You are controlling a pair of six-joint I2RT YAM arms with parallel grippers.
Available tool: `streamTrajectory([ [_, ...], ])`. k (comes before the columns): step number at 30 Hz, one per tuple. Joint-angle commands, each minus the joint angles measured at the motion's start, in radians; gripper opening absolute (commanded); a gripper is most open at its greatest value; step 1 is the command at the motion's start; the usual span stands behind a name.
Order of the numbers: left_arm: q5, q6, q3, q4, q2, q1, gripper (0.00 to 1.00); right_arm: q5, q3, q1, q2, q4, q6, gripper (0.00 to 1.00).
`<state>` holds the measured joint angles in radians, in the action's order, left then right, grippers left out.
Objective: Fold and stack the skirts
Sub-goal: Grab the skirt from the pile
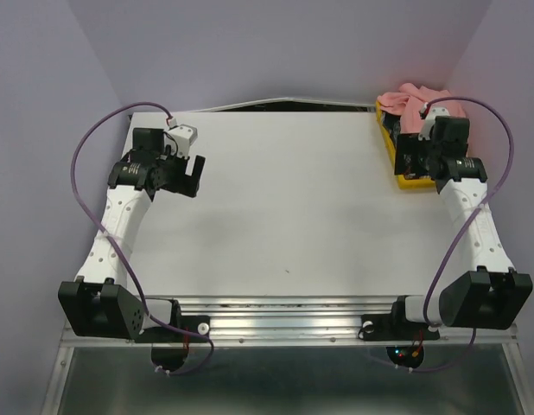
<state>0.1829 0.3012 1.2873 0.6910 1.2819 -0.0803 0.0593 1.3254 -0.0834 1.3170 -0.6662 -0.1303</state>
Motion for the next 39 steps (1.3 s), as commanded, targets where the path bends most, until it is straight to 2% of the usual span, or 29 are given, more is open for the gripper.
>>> streamTrajectory([
  [1,0.012,-0.014,0.046,-0.018,-0.007,-0.018,0.99,0.111,-0.009,0.004,0.002,0.117,0.014,1.0],
  [5,0.012,-0.013,0.052,-0.012,-0.007,-0.018,0.99,0.181,-0.029,-0.027,0.042,0.16,0.021,0.98],
  [10,0.018,-0.01,0.058,0.008,0.007,-0.019,0.99,0.136,-0.032,-0.136,0.111,0.25,0.034,0.95],
  [24,0.024,-0.011,0.05,-0.001,0.033,-0.027,0.99,0.071,0.185,-0.231,0.479,0.303,0.104,0.87],
  [33,0.0,0.016,-0.002,-0.025,0.017,-0.029,0.99,-0.012,0.345,-0.24,0.628,0.303,0.166,0.85],
  [34,0.0,0.016,-0.008,-0.027,0.017,-0.029,0.99,-0.015,0.375,-0.24,0.642,0.301,0.17,0.84],
  [39,0.0,0.019,-0.011,-0.031,0.022,-0.029,0.99,-0.021,0.454,-0.24,0.734,0.277,0.173,0.63],
])
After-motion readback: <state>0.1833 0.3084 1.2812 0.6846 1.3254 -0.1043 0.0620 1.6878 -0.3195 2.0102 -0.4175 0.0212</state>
